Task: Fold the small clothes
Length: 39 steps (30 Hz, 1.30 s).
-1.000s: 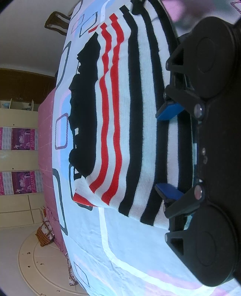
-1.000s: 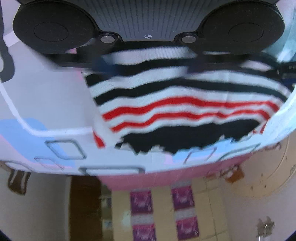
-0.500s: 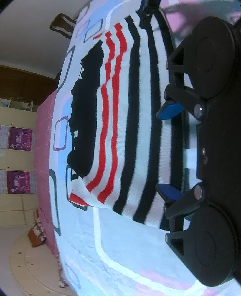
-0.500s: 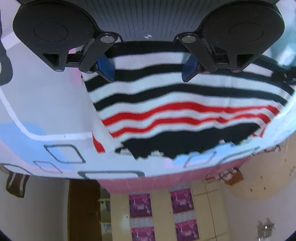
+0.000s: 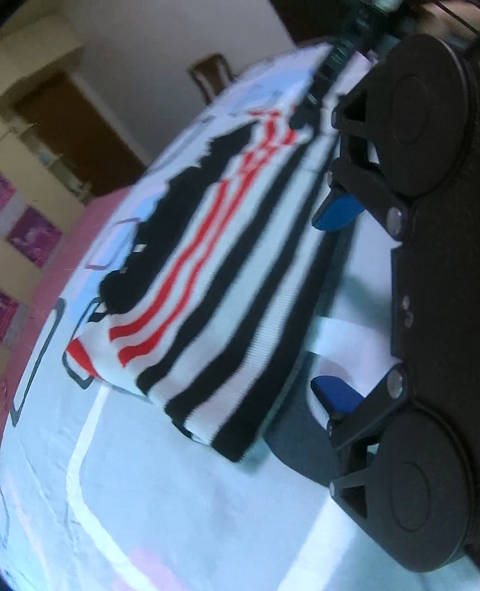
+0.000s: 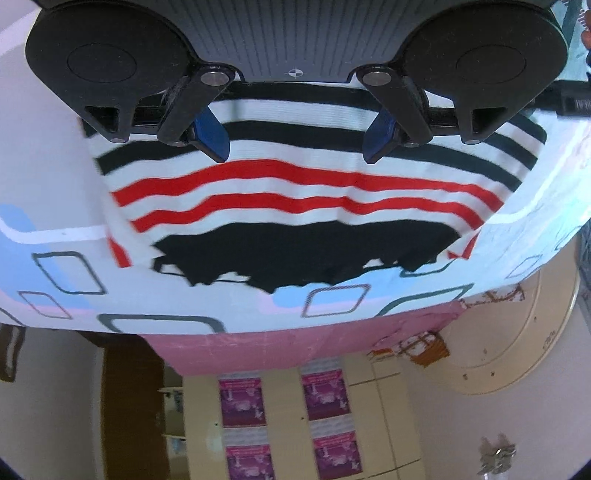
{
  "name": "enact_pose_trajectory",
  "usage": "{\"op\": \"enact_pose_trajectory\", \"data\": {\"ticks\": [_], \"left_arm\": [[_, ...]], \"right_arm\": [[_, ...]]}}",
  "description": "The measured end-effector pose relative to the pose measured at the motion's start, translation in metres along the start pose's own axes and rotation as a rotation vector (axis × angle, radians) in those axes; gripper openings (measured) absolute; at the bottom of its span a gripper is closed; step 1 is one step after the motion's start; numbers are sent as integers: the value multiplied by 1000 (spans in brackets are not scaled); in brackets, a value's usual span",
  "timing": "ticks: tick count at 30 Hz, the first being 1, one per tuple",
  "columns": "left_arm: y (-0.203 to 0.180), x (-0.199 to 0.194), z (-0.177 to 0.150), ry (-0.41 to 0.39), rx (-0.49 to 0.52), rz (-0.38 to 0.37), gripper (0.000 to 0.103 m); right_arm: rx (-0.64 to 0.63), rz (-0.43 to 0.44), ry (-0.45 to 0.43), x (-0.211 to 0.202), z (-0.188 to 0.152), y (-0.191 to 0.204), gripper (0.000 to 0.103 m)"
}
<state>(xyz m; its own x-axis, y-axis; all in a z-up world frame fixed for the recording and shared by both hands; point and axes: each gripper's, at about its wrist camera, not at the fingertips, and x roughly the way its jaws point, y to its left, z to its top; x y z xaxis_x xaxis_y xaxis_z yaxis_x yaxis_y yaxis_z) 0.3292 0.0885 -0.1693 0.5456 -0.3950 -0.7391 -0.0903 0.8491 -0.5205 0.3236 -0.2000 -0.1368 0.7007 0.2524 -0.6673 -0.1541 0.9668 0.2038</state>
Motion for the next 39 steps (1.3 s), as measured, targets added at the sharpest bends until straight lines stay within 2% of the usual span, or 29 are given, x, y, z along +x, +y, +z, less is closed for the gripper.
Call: {"op": "enact_pose_trajectory", "data": {"ticks": [1, 2, 10, 13, 15, 18, 21, 26, 32, 35, 39], "left_arm": [[3, 3, 3, -13, -26, -21, 86], [5, 7, 7, -25, -48, -35, 86], [22, 30, 33, -137, -185, -134, 83], [28, 37, 39, -171, -217, -144, 69], [31, 39, 40, -187, -233, -133, 49], [39, 40, 39, -191, -260, -138, 39], [38, 38, 39, -196, -261, -134, 38], [39, 37, 37, -209, -276, -128, 31], [30, 31, 32, -259, -295, -103, 25], [20, 26, 31, -289, -275, -72, 22], [-6, 16, 34, -343, -184, -45, 18]], "right_arm": [[-5, 3, 4, 6, 1, 4, 65], [-4, 3, 11, 11, 2, 6, 62], [-21, -51, -11, 48, 23, 20, 61], [-25, -54, 14, 66, 21, 24, 61], [-56, -76, 49, 81, 12, 27, 61], [-89, -101, 41, 82, 10, 32, 61], [-70, -114, 52, 81, 16, 32, 61], [-109, -146, 48, 88, 9, 38, 61], [-124, -131, 51, 89, 10, 37, 62], [-134, -112, 37, 90, 8, 33, 63], [-146, -89, 33, 89, 8, 30, 63]]}}
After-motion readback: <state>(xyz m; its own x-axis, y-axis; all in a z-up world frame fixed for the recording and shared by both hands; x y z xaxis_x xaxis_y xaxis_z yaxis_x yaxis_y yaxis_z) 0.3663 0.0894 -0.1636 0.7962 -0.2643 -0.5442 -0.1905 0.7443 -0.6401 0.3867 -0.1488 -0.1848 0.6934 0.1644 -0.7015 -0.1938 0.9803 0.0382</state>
